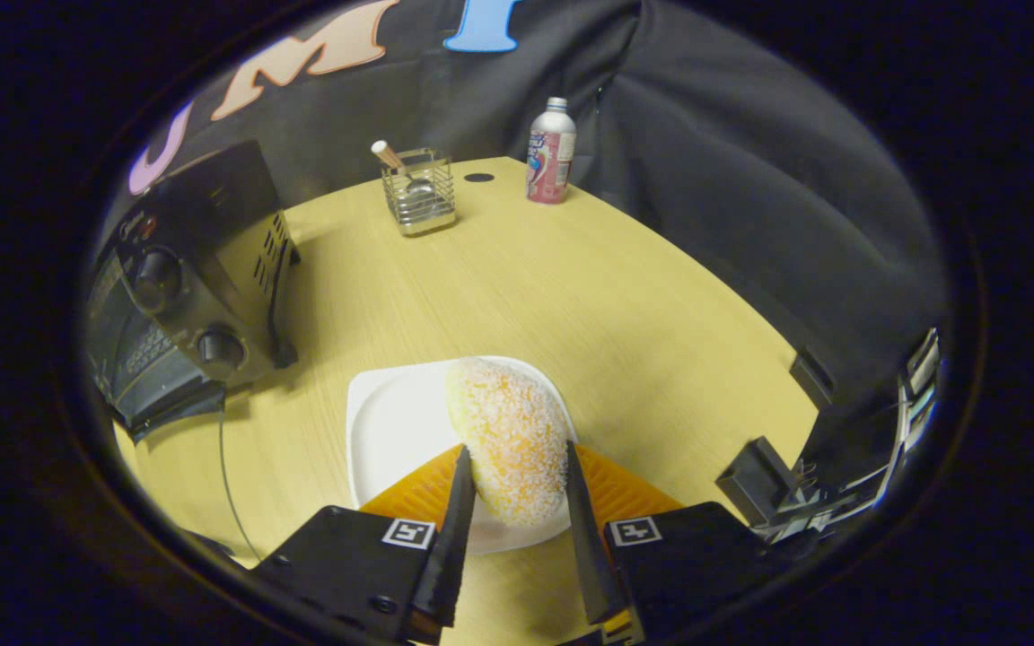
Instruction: Open the toaster oven, put the food inside, and close the toaster oven door.
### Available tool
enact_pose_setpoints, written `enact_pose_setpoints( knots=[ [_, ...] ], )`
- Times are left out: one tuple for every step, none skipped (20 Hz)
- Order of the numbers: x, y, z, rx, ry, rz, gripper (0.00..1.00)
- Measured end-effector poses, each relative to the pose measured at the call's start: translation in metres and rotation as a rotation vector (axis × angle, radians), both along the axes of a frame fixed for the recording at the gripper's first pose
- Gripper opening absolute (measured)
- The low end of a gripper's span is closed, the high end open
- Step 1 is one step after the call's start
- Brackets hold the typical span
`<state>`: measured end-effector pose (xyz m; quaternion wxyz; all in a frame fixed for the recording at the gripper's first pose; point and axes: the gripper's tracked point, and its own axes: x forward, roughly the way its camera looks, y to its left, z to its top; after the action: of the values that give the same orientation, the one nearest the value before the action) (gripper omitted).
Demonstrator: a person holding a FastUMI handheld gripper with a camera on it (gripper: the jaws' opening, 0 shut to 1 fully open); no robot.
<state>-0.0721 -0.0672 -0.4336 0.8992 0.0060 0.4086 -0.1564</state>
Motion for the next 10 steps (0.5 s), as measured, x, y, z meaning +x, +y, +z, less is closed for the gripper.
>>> enact_pose_setpoints(
  knots=[
    [0.003,0.005,0.007,0.013,-0.024,-0.008,0.56],
    [0.005,0.009,0.014,0.022,-0.046,-0.011,0.56],
    [0.009,0.016,0.024,0.033,-0.074,-0.014,0.56],
    [0.012,0.024,0.033,0.049,-0.1,-0.015,0.56],
    [0.014,0.031,0.043,0.065,-0.128,-0.014,0.56],
    [0.016,0.039,0.052,0.076,-0.154,-0.01,0.56],
    [0.017,0.047,0.063,0.083,-0.178,-0.003,0.56],
    [0.018,0.056,0.072,0.094,-0.201,0.01,0.56],
    [0.018,0.067,0.082,0.104,-0.223,0.024,0.56],
    [0.017,0.077,0.091,0.116,-0.245,0.038,0.56]
  ],
)
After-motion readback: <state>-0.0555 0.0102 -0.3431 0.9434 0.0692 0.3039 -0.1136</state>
